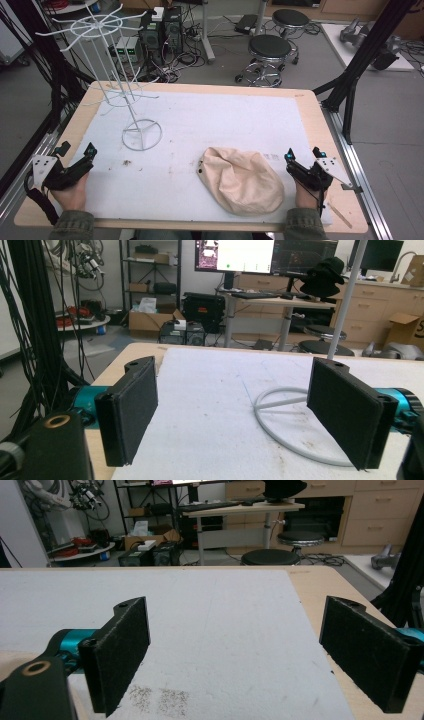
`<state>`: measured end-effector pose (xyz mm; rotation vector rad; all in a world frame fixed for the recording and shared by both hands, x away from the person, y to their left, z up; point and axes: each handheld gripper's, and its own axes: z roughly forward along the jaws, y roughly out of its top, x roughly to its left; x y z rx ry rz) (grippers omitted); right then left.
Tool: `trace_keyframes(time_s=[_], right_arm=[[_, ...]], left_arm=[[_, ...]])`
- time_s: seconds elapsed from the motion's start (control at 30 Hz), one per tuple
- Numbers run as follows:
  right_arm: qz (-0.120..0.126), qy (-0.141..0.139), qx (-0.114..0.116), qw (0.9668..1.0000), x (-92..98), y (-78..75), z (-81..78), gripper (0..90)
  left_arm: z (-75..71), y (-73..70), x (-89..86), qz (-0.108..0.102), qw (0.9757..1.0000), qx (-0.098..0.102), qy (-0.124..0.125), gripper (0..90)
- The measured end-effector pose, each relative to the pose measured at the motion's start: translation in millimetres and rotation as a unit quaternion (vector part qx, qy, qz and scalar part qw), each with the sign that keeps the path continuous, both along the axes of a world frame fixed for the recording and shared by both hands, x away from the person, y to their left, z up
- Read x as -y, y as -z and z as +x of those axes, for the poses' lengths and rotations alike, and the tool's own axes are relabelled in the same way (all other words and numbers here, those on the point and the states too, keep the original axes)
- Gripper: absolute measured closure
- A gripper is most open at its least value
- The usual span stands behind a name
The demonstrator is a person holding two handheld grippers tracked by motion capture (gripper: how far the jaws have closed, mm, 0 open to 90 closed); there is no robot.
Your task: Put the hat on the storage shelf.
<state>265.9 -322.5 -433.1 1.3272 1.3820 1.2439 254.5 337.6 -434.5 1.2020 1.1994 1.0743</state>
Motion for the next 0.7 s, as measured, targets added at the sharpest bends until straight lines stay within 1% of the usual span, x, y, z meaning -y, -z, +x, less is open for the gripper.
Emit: trace_keyframes(time_s=[0.03, 0.07, 0.1, 0.13, 0.17, 0.2, 0.23, 0.33, 0.43, 0.47, 0.67, 0.7], right_arm=[[-0.001, -0.003, 0.002, 1.0, -0.6, -0.6, 0.0, 12.0], [0.003, -0.006, 0.001, 1.0, -1.3, -1.6, -0.3, 12.0], [0.019, -0.017, -0.003, 0.9997, -1.9, -4.5, 0.0, 12.0], [0.019, -0.017, -0.003, 0.9997, -1.9, -4.5, 0.0, 12.0], [0.024, -0.023, -0.004, 0.9994, -2.4, -6.7, -0.1, 12.0], [0.027, -0.025, -0.001, 0.9993, -3.4, -9.1, -0.6, 12.0], [0.026, -0.032, 0.009, 0.9991, -5.4, -14.0, -0.7, 12.0], [0.028, -0.037, 0.012, 0.9989, -8.6, -18.4, -0.7, 12.0], [0.022, -0.048, 0.019, 0.9985, -12.9, -24.1, -0.4, 12.0], [0.018, -0.054, 0.025, 0.9981, -15.0, -27.7, 0.1, 12.0], [0.011, -0.068, 0.026, 0.9973, -15.9, -36.5, 0.2, 12.0], [0.004, -0.071, 0.025, 0.9971, -15.9, -39.7, 0.4, 12.0]], left_arm=[[0.1, 0.2, -0.3, 0.0, 1.0, -0.001, 0.0, 20.7], [0.5, 0.4, -0.4, -0.003, 1.0, -0.001, 0.0, 20.6], [0.6, 0.4, -1.0, -0.003, 1.0, -0.002, 0.001, 20.6], [0.7, 0.5, -1.3, -0.004, 1.0, -0.002, 0.001, 20.6], [0.8, 0.5, -1.8, -0.003, 1.0, -0.002, 0.001, 20.6], [0.7, 0.4, -2.1, -0.004, 1.0, -0.001, 0.0, 20.6], [0.5, 0.2, -2.4, -0.004, 1.0, -0.002, -0.001, 20.6], [0.4, 0.2, -3.0, -0.004, 1.0, -0.001, -0.001, 20.6], [0.7, 0.4, -3.0, -0.003, 1.0, -0.002, 0.001, 20.6], [0.8, 0.5, -2.5, -0.005, 1.0, -0.001, 0.002, 20.7], [1.6, 0.6, -1.5, -0.003, 1.0, -0.001, 0.003, 20.6], [1.6, 0.6, -1.5, -0.003, 1.0, -0.001, 0.003, 20.7]])
